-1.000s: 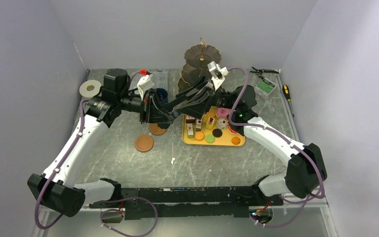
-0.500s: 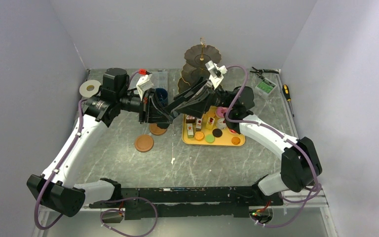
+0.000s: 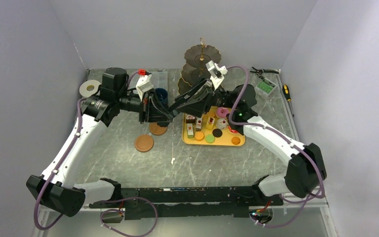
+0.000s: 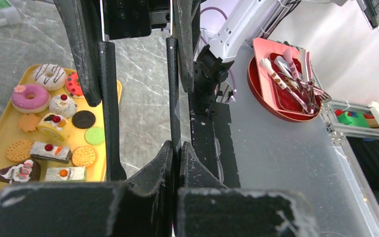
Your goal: Serve the afternoon tea
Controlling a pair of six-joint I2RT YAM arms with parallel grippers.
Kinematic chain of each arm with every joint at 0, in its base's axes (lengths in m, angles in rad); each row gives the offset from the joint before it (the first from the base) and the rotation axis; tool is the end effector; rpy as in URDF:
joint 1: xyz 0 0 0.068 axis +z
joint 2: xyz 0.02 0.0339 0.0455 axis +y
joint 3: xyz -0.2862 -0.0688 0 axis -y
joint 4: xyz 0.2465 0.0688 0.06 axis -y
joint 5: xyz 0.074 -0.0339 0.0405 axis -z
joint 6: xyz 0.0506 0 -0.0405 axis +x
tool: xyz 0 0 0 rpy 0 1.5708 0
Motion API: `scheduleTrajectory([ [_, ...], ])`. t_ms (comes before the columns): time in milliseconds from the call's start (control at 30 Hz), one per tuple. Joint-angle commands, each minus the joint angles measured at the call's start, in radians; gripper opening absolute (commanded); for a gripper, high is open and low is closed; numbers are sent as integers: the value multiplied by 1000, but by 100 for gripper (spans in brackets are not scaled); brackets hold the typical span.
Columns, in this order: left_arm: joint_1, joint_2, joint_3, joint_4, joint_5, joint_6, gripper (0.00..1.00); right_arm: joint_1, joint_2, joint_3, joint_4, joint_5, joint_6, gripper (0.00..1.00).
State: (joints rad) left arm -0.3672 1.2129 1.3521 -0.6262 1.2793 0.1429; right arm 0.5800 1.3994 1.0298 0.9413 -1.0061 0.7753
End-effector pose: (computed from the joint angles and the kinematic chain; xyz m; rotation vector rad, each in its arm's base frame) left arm 0.2008 -0.1292 0.4338 1.2185 1.5188 -1.4336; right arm 0.2340 0.2044 0.4171 -0.9384 1.1326 1.6338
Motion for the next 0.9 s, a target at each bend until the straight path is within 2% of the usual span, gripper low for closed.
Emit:
scheduleTrajectory([
  [0, -6, -23, 61, -46, 31, 100, 3, -9, -88, 58, -250, 78, -197, 51],
  [100, -7, -20, 65, -63, 14, 135, 4, -8, -110, 66, -316, 119, -233, 49],
  [133, -6, -19, 66, -61, 8, 137, 11, -8, -113, 70, -334, 131, -240, 48],
  [167, -6, -19, 66, -56, 0, 131, 29, -7, -116, 71, -346, 140, -245, 47],
  [200, -6, -18, 67, -53, -14, 129, 40, -5, -119, 69, -354, 160, -249, 47],
  [267, -7, -18, 69, -46, -31, 121, 48, -4, -132, 65, -379, 193, -275, 46],
  [333, -6, -18, 68, -30, -58, 107, 63, -3, -146, 57, -400, 226, -297, 44],
  [467, -6, -31, 68, -10, -135, 116, 77, 0, -169, 63, -481, 281, -361, 43],
  [567, -6, -46, 66, 15, -218, 114, 93, 1, -201, 70, -578, 345, -433, 43],
  [733, -6, -39, 90, 1, -439, 83, 94, 16, -254, 56, -795, 581, -601, 43],
  [867, -1, 3, 126, -72, -525, 85, 94, 17, -294, 5, -903, 787, -665, 43],
])
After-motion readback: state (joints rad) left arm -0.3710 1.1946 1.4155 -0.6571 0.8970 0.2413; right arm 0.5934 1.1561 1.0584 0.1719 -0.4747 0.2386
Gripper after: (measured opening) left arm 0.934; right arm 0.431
